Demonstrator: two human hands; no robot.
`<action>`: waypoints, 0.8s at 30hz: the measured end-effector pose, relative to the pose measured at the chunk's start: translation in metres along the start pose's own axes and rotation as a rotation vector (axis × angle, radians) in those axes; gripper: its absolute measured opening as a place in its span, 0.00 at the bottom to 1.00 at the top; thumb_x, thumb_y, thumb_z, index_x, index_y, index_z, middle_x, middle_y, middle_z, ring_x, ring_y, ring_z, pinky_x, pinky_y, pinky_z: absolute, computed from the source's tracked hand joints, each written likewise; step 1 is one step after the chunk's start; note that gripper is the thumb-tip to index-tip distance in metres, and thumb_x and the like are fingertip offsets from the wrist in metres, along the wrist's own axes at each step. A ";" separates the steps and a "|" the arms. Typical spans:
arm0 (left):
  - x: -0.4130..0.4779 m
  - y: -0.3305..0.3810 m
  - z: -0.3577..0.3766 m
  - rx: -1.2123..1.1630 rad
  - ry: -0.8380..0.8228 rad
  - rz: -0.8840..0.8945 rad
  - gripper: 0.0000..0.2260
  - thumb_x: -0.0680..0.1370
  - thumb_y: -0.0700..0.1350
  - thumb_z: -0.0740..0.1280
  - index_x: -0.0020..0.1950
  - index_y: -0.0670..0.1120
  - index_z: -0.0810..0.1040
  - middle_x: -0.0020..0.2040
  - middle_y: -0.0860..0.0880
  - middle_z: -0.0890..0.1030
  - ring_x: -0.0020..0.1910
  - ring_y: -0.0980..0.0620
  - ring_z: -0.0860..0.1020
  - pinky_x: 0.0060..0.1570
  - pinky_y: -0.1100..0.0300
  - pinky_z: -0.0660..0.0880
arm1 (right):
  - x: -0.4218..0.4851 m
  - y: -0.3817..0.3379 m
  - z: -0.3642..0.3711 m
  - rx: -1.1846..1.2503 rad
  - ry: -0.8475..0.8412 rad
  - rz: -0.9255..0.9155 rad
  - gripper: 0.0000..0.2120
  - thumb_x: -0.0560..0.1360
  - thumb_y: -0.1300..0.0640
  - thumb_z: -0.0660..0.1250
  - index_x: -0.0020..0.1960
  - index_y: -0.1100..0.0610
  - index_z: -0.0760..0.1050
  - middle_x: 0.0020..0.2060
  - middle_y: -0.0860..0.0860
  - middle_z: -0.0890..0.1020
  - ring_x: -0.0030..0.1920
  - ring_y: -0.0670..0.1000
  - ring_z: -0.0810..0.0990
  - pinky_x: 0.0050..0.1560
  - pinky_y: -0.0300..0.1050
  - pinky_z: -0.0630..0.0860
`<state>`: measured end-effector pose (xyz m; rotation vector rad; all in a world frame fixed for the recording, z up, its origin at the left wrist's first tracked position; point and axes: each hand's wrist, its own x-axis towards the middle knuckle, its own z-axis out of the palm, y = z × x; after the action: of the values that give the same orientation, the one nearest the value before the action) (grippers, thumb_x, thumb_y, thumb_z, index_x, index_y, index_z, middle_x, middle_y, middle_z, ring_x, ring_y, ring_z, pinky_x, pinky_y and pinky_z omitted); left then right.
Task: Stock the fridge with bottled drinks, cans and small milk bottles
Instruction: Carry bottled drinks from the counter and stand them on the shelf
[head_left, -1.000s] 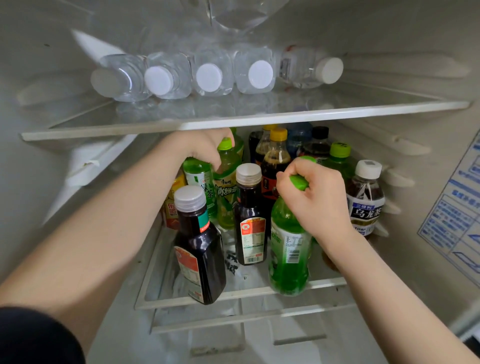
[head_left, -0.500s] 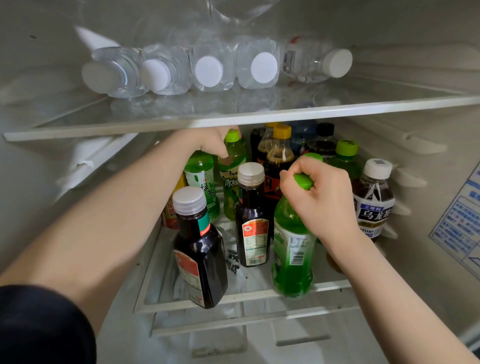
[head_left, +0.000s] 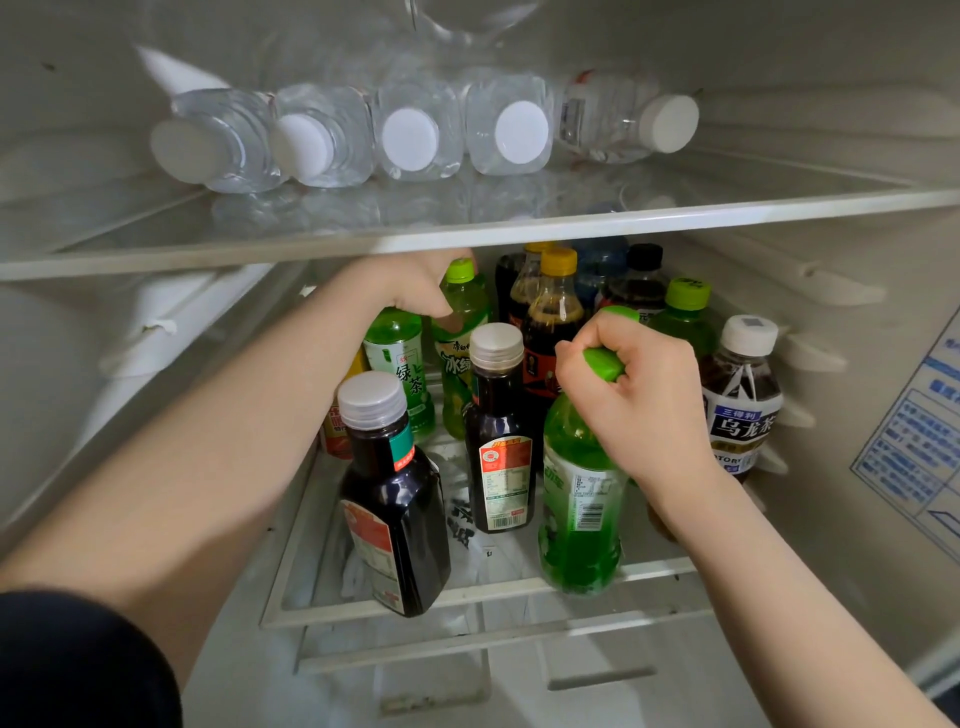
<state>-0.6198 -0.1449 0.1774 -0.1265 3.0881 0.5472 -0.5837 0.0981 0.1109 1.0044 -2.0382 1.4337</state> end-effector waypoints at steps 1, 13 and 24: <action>0.000 0.000 0.000 -0.016 -0.004 0.001 0.23 0.69 0.37 0.74 0.61 0.43 0.71 0.55 0.40 0.77 0.54 0.41 0.77 0.56 0.44 0.76 | 0.000 0.000 0.000 0.000 -0.001 0.003 0.10 0.74 0.55 0.66 0.34 0.55 0.73 0.26 0.46 0.74 0.29 0.44 0.72 0.32 0.41 0.68; -0.008 -0.001 0.002 -0.089 0.027 0.001 0.21 0.68 0.40 0.76 0.57 0.44 0.73 0.54 0.41 0.79 0.55 0.40 0.77 0.55 0.41 0.76 | 0.001 0.000 0.001 0.009 -0.001 0.018 0.10 0.74 0.56 0.67 0.34 0.54 0.73 0.26 0.46 0.75 0.30 0.45 0.73 0.32 0.40 0.68; -0.009 -0.004 0.004 -0.161 0.041 -0.061 0.31 0.70 0.40 0.75 0.70 0.45 0.66 0.68 0.42 0.72 0.66 0.44 0.71 0.66 0.48 0.69 | -0.001 0.001 -0.003 0.020 -0.006 0.007 0.11 0.74 0.56 0.67 0.34 0.53 0.72 0.26 0.45 0.74 0.30 0.45 0.73 0.32 0.41 0.68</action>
<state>-0.6105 -0.1469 0.1721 -0.2339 3.0635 0.7998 -0.5836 0.1012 0.1108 1.0114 -2.0377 1.4591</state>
